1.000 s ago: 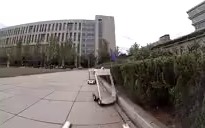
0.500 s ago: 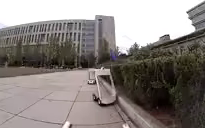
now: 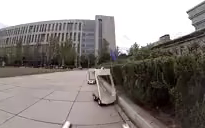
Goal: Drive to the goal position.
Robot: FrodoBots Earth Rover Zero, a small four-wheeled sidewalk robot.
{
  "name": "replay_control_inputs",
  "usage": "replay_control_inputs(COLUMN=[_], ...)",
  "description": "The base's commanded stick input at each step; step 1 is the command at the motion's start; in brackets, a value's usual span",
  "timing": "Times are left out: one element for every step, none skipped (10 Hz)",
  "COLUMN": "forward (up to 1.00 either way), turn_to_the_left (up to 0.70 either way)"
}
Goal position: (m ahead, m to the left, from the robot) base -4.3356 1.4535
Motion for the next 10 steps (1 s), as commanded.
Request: replay_control_inputs(forward=[0.06,0.06,0.06,0.06,0.06,0.06,0.06,0.06,0.06,0.06], turn_to_the_left=[0.00,0.00,0.00,0.00,0.00,0.00,0.00,0.00,0.00,0.00])
